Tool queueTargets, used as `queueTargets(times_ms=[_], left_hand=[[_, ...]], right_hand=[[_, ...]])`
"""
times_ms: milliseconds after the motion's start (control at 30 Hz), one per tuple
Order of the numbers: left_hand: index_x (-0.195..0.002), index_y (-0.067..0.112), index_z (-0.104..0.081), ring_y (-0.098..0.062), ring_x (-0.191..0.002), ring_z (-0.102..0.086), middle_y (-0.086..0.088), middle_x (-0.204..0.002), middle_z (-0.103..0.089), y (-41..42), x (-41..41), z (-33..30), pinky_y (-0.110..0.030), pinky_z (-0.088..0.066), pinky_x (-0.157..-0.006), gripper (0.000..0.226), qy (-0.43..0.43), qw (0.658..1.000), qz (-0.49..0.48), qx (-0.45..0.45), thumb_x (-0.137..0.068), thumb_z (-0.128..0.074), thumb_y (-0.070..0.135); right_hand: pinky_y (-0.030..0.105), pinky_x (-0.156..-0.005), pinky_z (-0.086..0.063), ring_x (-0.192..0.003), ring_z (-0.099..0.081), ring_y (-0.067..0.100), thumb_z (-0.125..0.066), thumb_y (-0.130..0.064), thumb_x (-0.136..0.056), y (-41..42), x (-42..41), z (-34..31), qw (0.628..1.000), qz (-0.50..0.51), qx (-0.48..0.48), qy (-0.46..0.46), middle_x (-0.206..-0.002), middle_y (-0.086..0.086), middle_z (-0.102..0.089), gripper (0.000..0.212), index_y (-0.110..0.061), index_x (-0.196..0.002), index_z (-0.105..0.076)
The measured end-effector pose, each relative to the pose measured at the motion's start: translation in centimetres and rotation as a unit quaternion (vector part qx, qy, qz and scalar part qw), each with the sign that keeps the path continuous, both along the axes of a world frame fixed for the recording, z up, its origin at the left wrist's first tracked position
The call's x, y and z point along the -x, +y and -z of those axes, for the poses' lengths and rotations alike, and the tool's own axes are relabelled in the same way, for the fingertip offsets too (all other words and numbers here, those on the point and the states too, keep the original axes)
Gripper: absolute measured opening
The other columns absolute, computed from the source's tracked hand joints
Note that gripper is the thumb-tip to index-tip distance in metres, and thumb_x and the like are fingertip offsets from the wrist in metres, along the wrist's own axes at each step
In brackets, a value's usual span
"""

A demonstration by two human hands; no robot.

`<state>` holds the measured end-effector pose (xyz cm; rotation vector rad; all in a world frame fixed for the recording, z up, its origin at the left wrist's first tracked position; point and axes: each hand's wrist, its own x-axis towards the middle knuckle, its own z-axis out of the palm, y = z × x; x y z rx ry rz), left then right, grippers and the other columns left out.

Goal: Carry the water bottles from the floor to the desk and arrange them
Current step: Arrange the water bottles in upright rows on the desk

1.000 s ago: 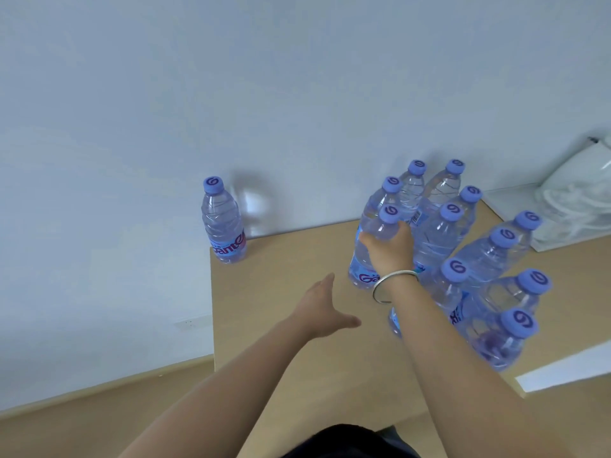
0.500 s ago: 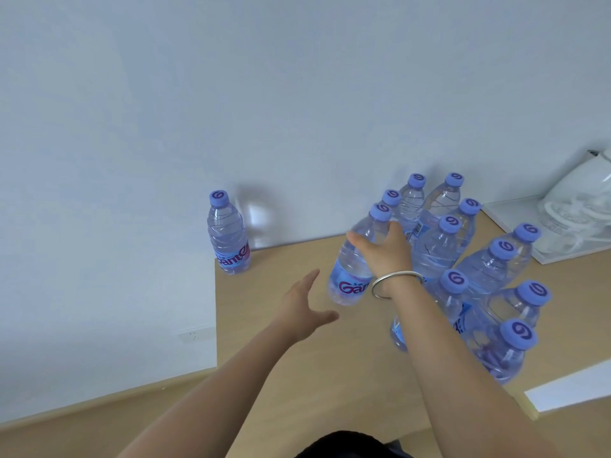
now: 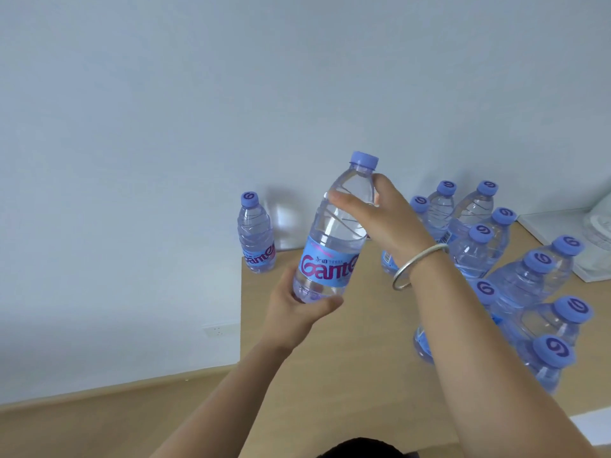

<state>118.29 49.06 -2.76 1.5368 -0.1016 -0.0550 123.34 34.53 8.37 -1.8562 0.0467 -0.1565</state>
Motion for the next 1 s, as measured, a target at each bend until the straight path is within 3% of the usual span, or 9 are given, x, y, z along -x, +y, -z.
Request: queueTargets(times_ms=[100, 167, 300, 400, 533, 633, 800, 933, 1000], left_hand=[[-0.099, 0.014, -0.066, -0.015, -0.084, -0.066, -0.002, -0.089, -0.072, 1.0, 0.9, -1.0, -0.026, -0.054, -0.076, 0.043, 0.013, 0.994, 0.101, 0.032, -0.058, -0.076, 0.024], [-0.099, 0.015, -0.068, -0.017, -0.087, -0.067, -0.003, -0.092, -0.072, 1.6, 1.4, -1.4, -0.027, -0.053, -0.077, 0.045, 0.059, 0.985, 0.152, 0.061, -0.057, -0.071, 0.031], [-0.108, 0.011, -0.06, -0.017, -0.089, -0.067, -0.002, -0.095, -0.072, 2.9, 1.6, -1.7, -0.027, -0.054, -0.076, 0.061, 0.114, 0.972, 0.192, 0.078, -0.054, -0.067, 0.037], [-0.111, 0.011, -0.059, -0.02, -0.096, -0.065, -0.005, -0.101, -0.069, 3.4, 1.5, -1.8, -0.03, -0.053, -0.086, 0.064, 0.112, 0.973, 0.193, 0.06, -0.053, -0.068, 0.036], [-0.109, 0.006, -0.061, -0.019, -0.095, -0.064, -0.005, -0.099, -0.069, 4.1, 1.6, -1.6, -0.028, -0.051, -0.086, 0.059, 0.1, 0.975, 0.192, 0.05, -0.057, -0.07, 0.032], [-0.111, 0.013, -0.059, -0.014, -0.092, -0.065, -0.001, -0.098, -0.069, 4.8, 1.2, -1.9, -0.023, -0.051, -0.079, 0.054, 0.064, 0.982, 0.18, 0.005, -0.06, -0.075, 0.021], [-0.113, 0.021, -0.056, -0.014, -0.095, -0.066, 0.0, -0.102, -0.07, 5.9, 0.2, 0.1, -0.026, -0.055, -0.079, 0.062, 0.061, 0.991, 0.069, -0.101, -0.058, -0.082, 0.008], [-0.105, 0.029, -0.059, -0.007, -0.091, -0.065, 0.01, -0.096, -0.07, 7.2, -0.7, 2.9, -0.018, -0.054, -0.076, 0.061, 0.095, 0.976, -0.011, -0.197, -0.051, -0.087, 0.019], [-0.096, 0.033, -0.06, -0.006, -0.087, -0.064, 0.014, -0.092, -0.068, 7.7, -1.4, 4.0, -0.011, -0.049, -0.066, 0.054, 0.095, 0.969, -0.04, -0.226, -0.051, -0.088, 0.019]], right_hand=[[0.028, -0.073, -0.048, -0.088, -0.066, 0.013, -0.069, -0.029, -0.079, -0.1, 0.0, -1.0, 0.983, -0.127, -0.131, 0.009, -0.092, -0.007, -0.064, 0.031, -0.024, -0.104, -0.051], [0.029, -0.072, -0.052, -0.091, -0.068, 0.016, -0.064, -0.032, -0.076, -0.5, 0.0, -1.6, 0.964, -0.201, -0.17, 0.039, -0.096, -0.005, -0.069, 0.031, -0.028, -0.105, -0.053], [0.033, -0.076, -0.056, -0.1, -0.068, 0.021, -0.064, -0.027, -0.082, 0.2, -0.5, -1.4, 0.979, -0.177, -0.095, 0.019, -0.108, 0.012, -0.069, 0.025, -0.021, -0.104, -0.056], [0.032, -0.075, -0.057, -0.095, -0.068, 0.024, -0.061, -0.018, -0.086, 1.0, -0.8, -0.8, 0.982, -0.166, -0.092, 0.014, -0.106, 0.017, -0.068, 0.016, -0.015, -0.101, -0.057], [0.029, -0.076, -0.057, -0.087, -0.07, 0.019, -0.069, -0.028, -0.074, 1.5, -1.2, -0.2, 0.978, -0.196, -0.065, 0.012, -0.104, 0.018, -0.069, 0.034, -0.008, -0.1, -0.061], [0.041, -0.095, -0.05, -0.096, -0.067, 0.022, -0.071, -0.037, -0.06, 2.3, -1.3, -0.1, 0.974, -0.223, -0.031, 0.014, -0.11, 0.014, -0.067, 0.056, -0.004, -0.104, -0.06], [0.032, -0.093, -0.048, -0.102, -0.064, 0.009, -0.077, -0.026, -0.065, 3.5, -1.9, 0.9, 0.955, -0.293, 0.048, 0.019, -0.099, -0.01, -0.071, 0.034, -0.026, -0.098, -0.068], [0.045, -0.101, -0.043, -0.107, -0.06, 0.029, -0.08, -0.023, -0.067, 4.9, -3.0, 2.3, 0.939, -0.317, 0.125, 0.044, -0.108, 0.012, -0.067, 0.03, -0.023, -0.094, -0.068], [0.039, -0.098, -0.045, -0.102, -0.063, 0.023, -0.081, -0.021, -0.067, 5.6, -3.6, 3.5, 0.937, -0.32, 0.127, 0.059, -0.105, 0.011, -0.068, 0.034, -0.017, -0.097, -0.067]])
